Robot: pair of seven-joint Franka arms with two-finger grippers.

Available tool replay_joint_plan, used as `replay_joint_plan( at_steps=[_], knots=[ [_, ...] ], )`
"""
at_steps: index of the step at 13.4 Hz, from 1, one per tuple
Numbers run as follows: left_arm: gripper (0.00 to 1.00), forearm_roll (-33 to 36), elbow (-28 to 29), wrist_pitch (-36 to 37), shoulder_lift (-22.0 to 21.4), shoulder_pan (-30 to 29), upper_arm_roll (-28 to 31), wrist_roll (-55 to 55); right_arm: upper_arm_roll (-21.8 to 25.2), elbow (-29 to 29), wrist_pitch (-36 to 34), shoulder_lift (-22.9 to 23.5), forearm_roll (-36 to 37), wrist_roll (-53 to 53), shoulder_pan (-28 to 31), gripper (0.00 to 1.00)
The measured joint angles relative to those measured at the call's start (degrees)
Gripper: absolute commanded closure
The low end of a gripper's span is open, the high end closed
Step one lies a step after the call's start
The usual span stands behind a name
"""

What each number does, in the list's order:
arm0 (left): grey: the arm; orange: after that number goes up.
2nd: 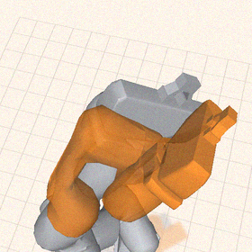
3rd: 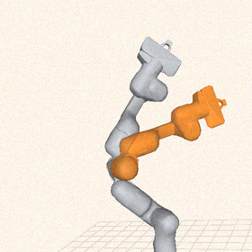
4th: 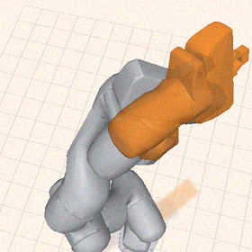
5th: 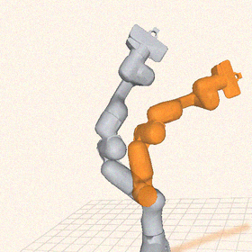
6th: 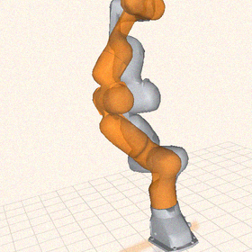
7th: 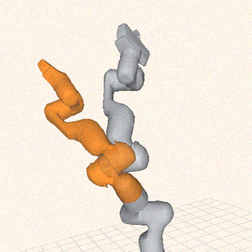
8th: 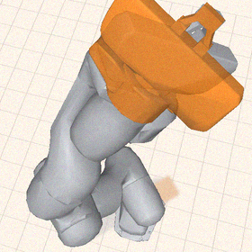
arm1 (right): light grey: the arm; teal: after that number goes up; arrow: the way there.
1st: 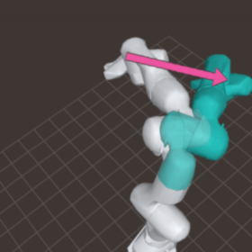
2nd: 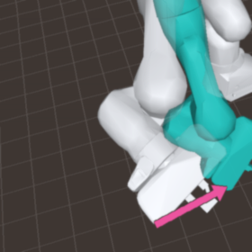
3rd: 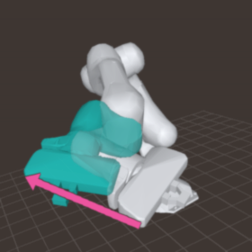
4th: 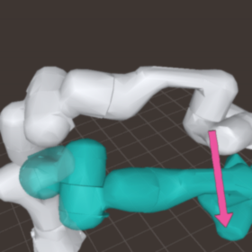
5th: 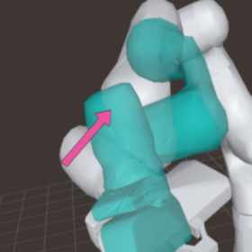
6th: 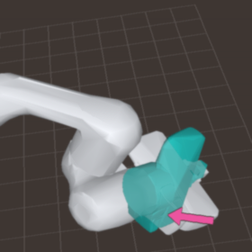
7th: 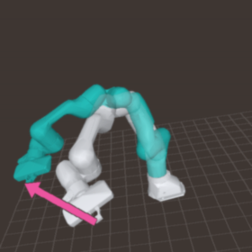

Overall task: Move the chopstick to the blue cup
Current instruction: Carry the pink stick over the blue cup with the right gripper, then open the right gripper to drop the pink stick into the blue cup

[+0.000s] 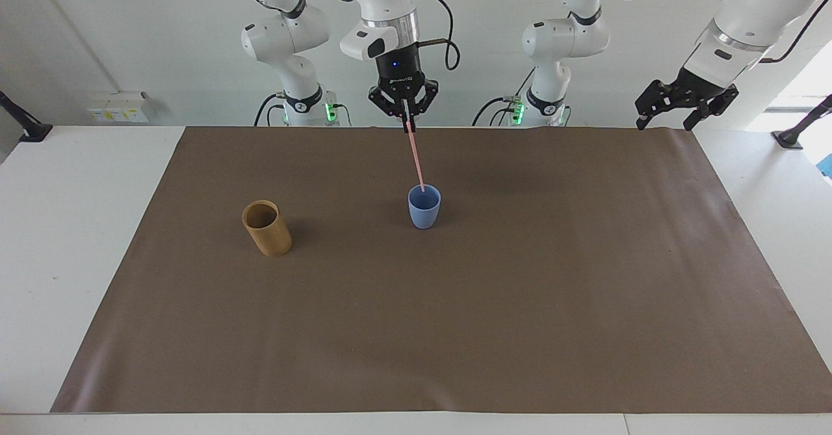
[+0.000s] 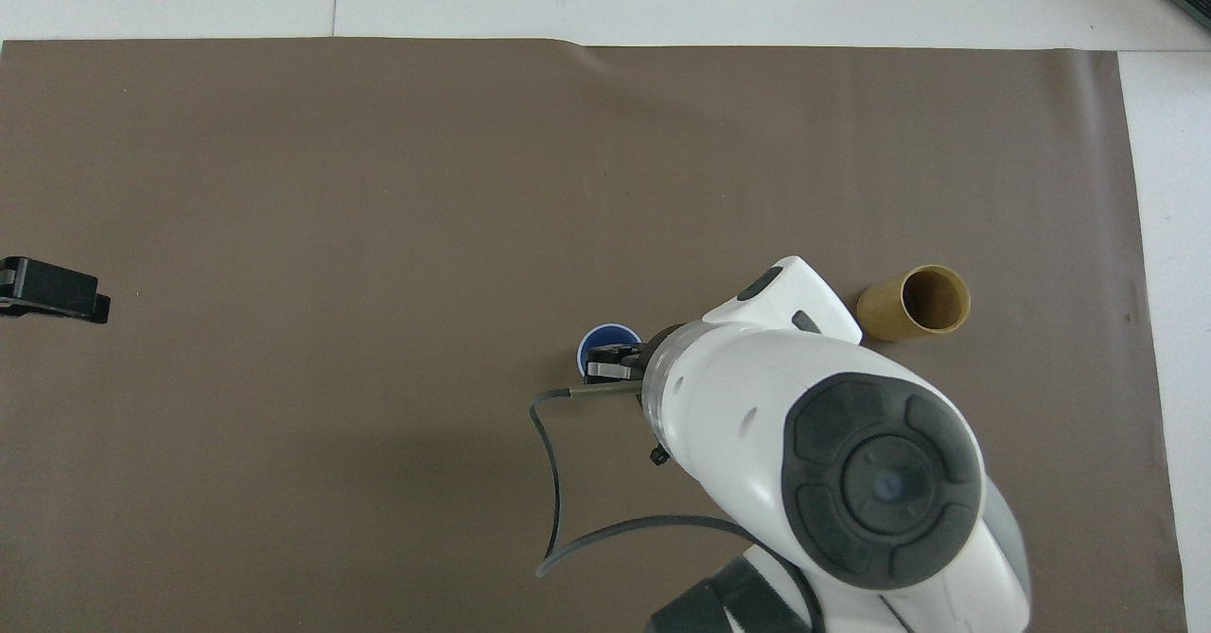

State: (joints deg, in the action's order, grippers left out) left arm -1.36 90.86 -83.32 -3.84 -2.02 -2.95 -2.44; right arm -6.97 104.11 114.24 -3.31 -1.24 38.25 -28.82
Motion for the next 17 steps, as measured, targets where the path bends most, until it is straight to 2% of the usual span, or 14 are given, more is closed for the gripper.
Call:
replay_joint_plan(
  at_steps=[3, 6, 7, 9, 10, 11, 12, 13, 17],
  knots=[
    [0.0, 0.0, 0.0, 0.0, 0.0, 0.0, 0.0, 0.0, 0.0, 3.8, 4.7, 0.0, 0.0, 1.9, -1.0, 0.78],
    [0.0, 0.0, 0.0, 0.0, 0.0, 0.0, 0.0, 0.0, 0.2, 4.5, 5.5, 0.0, 0.0, 2.0, -0.9, 0.59],
    [0.0, 0.0, 0.0, 0.0, 0.0, 0.0, 0.0, 0.0, 0.2, 4.5, 5.5, 0.0, 0.0, 2.0, -0.9, 0.55],
    [0.0, 0.0, 0.0, 0.0, 0.0, 0.0, 0.0, 0.0, 0.3, 4.5, 5.5, 0.0, 0.0, 2.1, -0.8, 0.54],
    [0.0, 0.0, 0.0, 0.0, 0.0, 0.0, 0.0, 0.0, 0.3, 4.4, 5.7, 0.0, 0.0, 2.1, -0.8, 0.49],
    [0.0, 0.0, 0.0, 0.0, 0.0, 0.0, 0.0, 0.0, 0.4, 4.4, 5.8, 0.0, 0.0, 2.1, -0.8, 0.4],
    [0.0, 0.0, 0.0, 0.0, 0.0, 0.0, 0.0, 0.0, 0.5, 4.3, 5.9, -0.1, 0.0, 2.2, -0.6, 0.17],
    [0.0, 0.0, 0.0, 0.0, 0.0, 0.0, 0.0, 0.0, 0.6, 4.1, 5.9, -0.2, 0.0, 2.3, 0.1, 0.0],
    [0.0, 0.0, 0.0, 0.0, 0.0, 0.0, 0.0, 0.0, 1.3, 3.1, 2.2, -2.8, 0.0, 2.2, 6.6, 0.0]
  ],
)
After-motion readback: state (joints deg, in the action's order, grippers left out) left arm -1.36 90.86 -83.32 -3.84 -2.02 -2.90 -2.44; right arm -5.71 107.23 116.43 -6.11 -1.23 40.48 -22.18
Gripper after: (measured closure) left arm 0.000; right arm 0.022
